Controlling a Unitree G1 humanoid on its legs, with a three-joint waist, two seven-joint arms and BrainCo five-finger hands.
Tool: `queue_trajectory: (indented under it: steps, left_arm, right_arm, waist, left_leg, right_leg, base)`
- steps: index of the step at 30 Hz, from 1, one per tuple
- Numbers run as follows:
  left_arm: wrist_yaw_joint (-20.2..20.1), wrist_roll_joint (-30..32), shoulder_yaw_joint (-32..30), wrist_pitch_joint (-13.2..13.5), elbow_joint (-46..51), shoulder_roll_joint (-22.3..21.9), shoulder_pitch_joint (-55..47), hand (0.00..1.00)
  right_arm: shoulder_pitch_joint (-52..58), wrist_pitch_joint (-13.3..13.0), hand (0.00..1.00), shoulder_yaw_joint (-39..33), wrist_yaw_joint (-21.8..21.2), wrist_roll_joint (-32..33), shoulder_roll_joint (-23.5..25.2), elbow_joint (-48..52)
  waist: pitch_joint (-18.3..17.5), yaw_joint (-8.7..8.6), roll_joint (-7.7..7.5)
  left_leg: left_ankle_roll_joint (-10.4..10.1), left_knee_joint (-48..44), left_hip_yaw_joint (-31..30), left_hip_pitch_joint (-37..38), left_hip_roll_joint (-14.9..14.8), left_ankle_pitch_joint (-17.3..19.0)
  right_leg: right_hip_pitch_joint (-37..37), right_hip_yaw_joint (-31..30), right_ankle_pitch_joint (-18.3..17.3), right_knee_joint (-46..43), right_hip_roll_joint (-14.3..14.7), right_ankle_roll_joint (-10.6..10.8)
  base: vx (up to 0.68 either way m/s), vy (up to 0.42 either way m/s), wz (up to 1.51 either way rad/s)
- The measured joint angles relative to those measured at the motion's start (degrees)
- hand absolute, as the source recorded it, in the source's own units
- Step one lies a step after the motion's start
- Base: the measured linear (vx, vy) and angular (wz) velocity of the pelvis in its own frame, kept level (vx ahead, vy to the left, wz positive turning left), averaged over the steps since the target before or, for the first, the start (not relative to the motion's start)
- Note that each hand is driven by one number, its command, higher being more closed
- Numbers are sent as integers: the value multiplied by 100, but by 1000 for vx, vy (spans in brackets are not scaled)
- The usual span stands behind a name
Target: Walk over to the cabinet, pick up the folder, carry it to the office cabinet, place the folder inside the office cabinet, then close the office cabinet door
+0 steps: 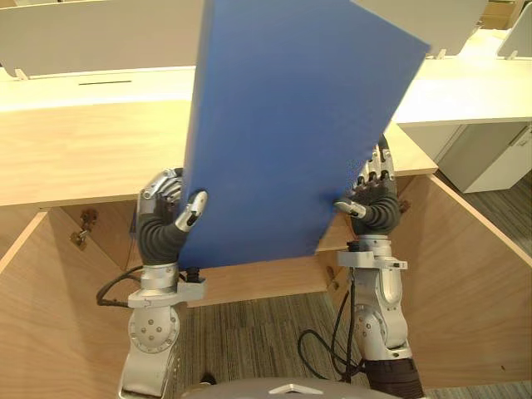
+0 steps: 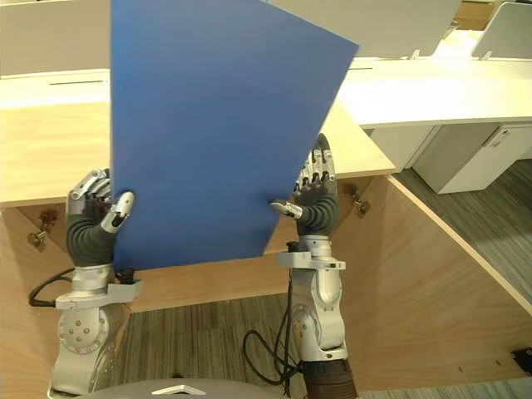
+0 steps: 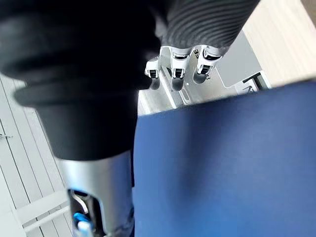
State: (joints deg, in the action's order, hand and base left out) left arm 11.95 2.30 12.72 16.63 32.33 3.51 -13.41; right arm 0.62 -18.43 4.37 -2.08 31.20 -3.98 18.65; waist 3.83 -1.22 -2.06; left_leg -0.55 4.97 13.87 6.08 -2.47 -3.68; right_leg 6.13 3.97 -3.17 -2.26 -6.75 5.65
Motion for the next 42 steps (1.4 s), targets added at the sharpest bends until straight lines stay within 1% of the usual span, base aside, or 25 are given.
queue_trajectory:
  steps: [2,4,5,7,9,15,18,22,23,27,30,33,36,37,38,42]
  left_arm:
    - [-31,0,98,0,-56,6,4,100]
    - [-87,0,158,0,-99,4,29,100]
    - [-110,0,159,0,-156,12,36,100]
    - [-114,-1,160,-11,-203,32,33,100]
    - [-117,-2,157,-12,-202,66,35,100]
    - [-114,5,171,-34,-204,114,37,100]
    - [-111,24,156,-38,-228,135,36,100]
    - [-58,33,82,-37,-388,221,35,100]
    - [-54,45,81,-37,-395,221,32,0]
    - [9,144,22,-37,-424,207,28,0]
    - [40,198,-163,-41,-498,167,14,0]
    - [133,239,-450,-44,-660,-11,5,0]
    - [307,238,-916,-46,-686,-177,-51,0]
    - [400,238,-1142,-47,-739,-189,-117,0]
    - [428,238,-1244,-47,-791,-189,-152,0]
    - [538,235,-1970,-161,-1223,-296,-270,0]
  right_arm:
    - [-120,7,0,6,-69,117,-22,-179]
    - [-138,17,0,63,-117,132,-43,-321]
    - [-141,28,100,134,-129,230,-107,-426]
    - [-140,120,100,201,-176,283,-126,-460]
    - [-141,131,100,226,-281,312,-134,-541]
    - [-136,205,100,248,-415,360,-135,-646]
    - [-136,234,100,290,-515,502,-143,-802]
    - [-59,242,100,413,-514,505,-172,-908]
    - [-59,242,100,412,-511,502,-173,-912]
    - [-24,241,100,410,-494,437,-117,-914]
    - [127,241,100,432,-493,434,-88,-917]
    - [166,244,100,373,-475,256,35,-1088]
    - [330,262,100,153,-354,216,175,-1138]
    - [367,263,100,60,-294,213,227,-1138]
    - [374,263,100,8,-271,213,251,-1138]
    - [383,262,100,-358,-232,128,300,-1135]
  waist:
    - [-1,-24,1]
    - [-9,-12,9]
    - [-18,-11,16]
    - [-24,-12,26]
    - [-32,-13,29]
    - [-111,3,25]
    - [-153,-1,0]
    - [-209,18,-18]
    - [-211,21,-21]
    - [-241,18,-38]
    - [-307,25,-38]
    - [-332,16,-42]
    - [-335,40,-39]
    - [-335,43,-38]
    - [-335,40,-38]
    - [-337,45,-39]
  left_leg:
    - [-4,0,-3,-23,-1,-22]
    - [1,1,-10,-21,0,-32]
    - [3,1,-15,-22,-1,-39]
    - [-6,2,-23,-31,-1,-53]
    - [0,2,-44,-46,-2,-70]
    - [6,2,-75,-148,-3,-129]
    - [-1,3,-70,-150,-5,-146]
    - [3,4,-37,-154,-5,-156]
    - [3,5,-29,-156,-6,-158]
    - [-4,5,-21,-165,-6,-177]
    - [-6,5,-24,-165,-6,-180]
    - [0,6,-28,-165,-7,-191]
    - [3,6,-45,-167,-6,-195]
    - [4,6,-50,-167,-6,-196]
    - [4,6,-51,-167,-6,-197]
    - [7,6,-94,-169,-4,-202]
  right_leg:
    - [-24,1,8,-7,0,4]
    - [-22,6,8,-13,0,4]
    - [-22,10,9,-16,0,4]
    - [-29,14,11,-18,0,5]
    - [-36,33,15,-13,1,3]
    - [-126,59,44,3,1,-2]
    - [-130,51,64,14,2,-1]
    - [-132,14,92,60,2,-35]
    - [-132,8,101,73,2,-37]
    - [-137,2,131,95,2,-36]
    - [-136,3,134,94,2,-32]
    - [-133,7,144,94,2,-24]
    - [-126,17,147,94,2,-19]
    - [-125,22,147,93,2,-19]
    - [-124,23,148,93,2,-20]
    - [-99,89,150,97,-1,-20]
  base:
    - [0,0,0]
    - [0,0,0]
    - [0,0,0]
    - [-12,-1,2]
    - [-32,-2,5]
    - [-14,1,2]
    - [0,0,0]
    - [-21,11,-3]
    - [-22,13,-5]
    - [0,0,0]
    - [0,0,0]
    - [0,0,0]
    - [0,0,0]
    - [0,0,0]
    - [0,0,0]
    - [-4,4,5]
